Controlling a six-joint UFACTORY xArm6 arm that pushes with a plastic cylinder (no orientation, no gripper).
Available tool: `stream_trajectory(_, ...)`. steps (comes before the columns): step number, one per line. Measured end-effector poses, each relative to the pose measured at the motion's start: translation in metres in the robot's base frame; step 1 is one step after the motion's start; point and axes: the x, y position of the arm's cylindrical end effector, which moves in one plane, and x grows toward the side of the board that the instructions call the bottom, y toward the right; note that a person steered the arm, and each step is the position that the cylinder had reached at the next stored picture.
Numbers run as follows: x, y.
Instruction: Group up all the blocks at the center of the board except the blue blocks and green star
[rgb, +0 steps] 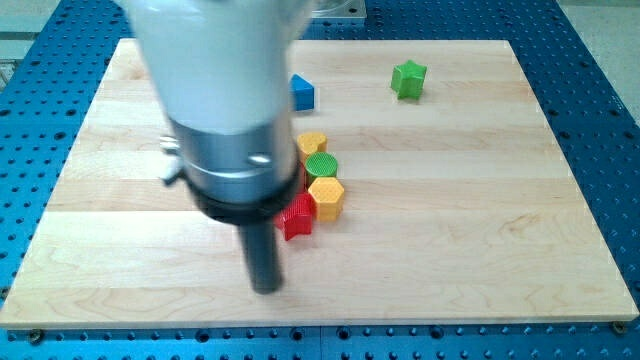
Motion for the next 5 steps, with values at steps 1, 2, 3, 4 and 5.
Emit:
stream_trajectory(1, -0.028, 0.013)
stream_trajectory(2, -0.067, 0.013)
stream_trajectory(3, -0.069, 0.013)
stream_trajectory(4, -0.059, -0.018)
stream_trajectory(5, -0.061, -0.04)
